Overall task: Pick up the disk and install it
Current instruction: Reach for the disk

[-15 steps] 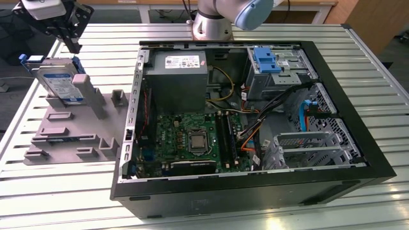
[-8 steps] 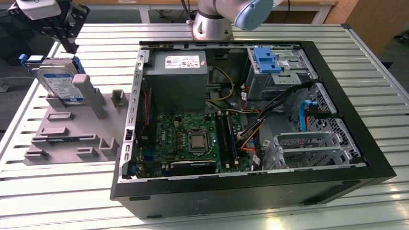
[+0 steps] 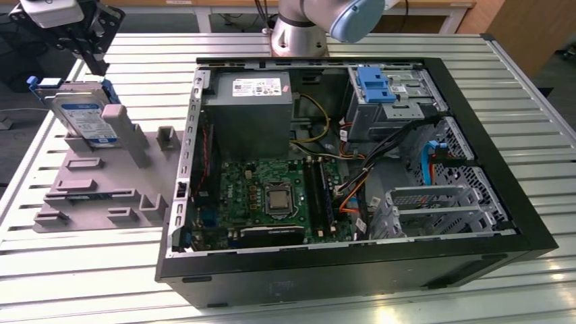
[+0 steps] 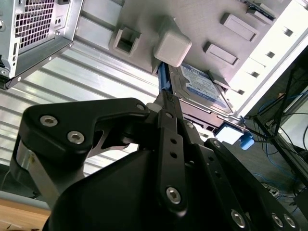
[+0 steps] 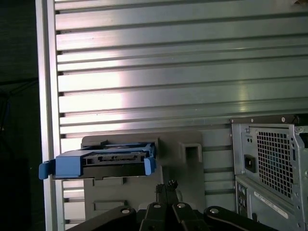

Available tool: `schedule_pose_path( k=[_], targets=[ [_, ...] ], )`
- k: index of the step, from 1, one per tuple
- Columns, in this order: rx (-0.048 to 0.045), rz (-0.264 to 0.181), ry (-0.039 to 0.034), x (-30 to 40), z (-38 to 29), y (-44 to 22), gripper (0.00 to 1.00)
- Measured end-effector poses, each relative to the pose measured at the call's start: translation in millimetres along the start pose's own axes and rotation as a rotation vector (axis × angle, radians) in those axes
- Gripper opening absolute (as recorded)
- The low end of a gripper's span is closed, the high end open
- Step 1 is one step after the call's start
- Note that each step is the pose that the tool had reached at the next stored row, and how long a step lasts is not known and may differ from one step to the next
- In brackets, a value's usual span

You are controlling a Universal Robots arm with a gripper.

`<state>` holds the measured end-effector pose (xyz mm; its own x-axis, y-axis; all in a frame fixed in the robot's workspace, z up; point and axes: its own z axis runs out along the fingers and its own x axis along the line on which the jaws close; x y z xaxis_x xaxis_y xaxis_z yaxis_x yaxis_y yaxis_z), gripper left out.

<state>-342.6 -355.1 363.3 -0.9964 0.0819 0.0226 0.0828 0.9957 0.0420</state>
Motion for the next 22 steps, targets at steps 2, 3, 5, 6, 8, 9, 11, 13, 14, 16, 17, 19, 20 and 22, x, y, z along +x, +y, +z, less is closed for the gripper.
schedule_pose_path(
  k=[2, 3, 5, 6, 8, 9, 11, 13, 14, 16, 17, 19, 20, 22],
  targets=[
    [0.0, 0.0, 0.0, 0.5, 0.0, 0.0, 0.11],
    [0.0, 0.0, 0.0, 0.9, 0.0, -0.1, 0.11],
    [0.0, 0.0, 0.0, 1.7, 0.0, -0.1, 0.11],
    [0.0, 0.0, 0.0, 2.1, 0.0, -0.2, 0.11],
    [0.0, 0.0, 0.0, 3.1, 0.1, -0.2, 0.11],
    [0.0, 0.0, 0.0, 3.8, 0.1, -0.3, 0.11],
    [0.0, 0.0, 0.0, 6.0, 0.2, -0.5, 0.11],
    [0.0, 0.0, -0.0001, 10.0, 0.4, -0.8, 0.11],
    [-0.0001, 0.0, -0.0001, 12.6, 0.6, -1.0, 0.11],
    [0.0, 0.0, 0.0, 18.4, 0.8, -1.5, 0.11],
    [0.0, 0.0, 0.0, 21.9, 0.9, -1.7, 0.11],
    [0.0, 0.0, -0.0001, 29.7, 1.3, -2.1, 0.11],
    [0.0, 0.0, -0.0001, 33.6, 1.4, -2.1, 0.11],
    [0.0001, 0.0, 0.0001, 41.5, 1.7, -2.1, 0.11]
  ],
)
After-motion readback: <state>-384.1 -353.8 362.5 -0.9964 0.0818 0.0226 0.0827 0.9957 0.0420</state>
